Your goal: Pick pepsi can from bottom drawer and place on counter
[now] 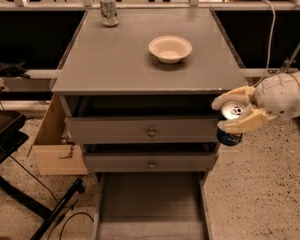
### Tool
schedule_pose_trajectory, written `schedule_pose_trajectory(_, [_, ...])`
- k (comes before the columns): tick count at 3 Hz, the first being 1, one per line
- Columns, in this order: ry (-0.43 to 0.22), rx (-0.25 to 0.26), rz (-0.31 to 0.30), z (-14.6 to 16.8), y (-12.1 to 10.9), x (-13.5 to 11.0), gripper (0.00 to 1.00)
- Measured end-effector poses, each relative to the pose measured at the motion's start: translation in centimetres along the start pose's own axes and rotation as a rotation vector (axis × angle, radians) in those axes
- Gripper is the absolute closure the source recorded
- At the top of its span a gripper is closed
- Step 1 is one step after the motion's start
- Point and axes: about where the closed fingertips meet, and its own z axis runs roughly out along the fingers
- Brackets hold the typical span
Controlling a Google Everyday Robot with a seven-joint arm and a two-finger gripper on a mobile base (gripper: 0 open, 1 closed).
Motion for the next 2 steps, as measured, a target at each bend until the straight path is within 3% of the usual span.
schedule_pose_trajectory(1, [-0.085,0.012,-0.015,2.4,-4.4,-5.0,1.0])
schedule_pose_trajectory(2, [-0.139,0.027,0.001,5.9,-11.4,-13.8,1.0])
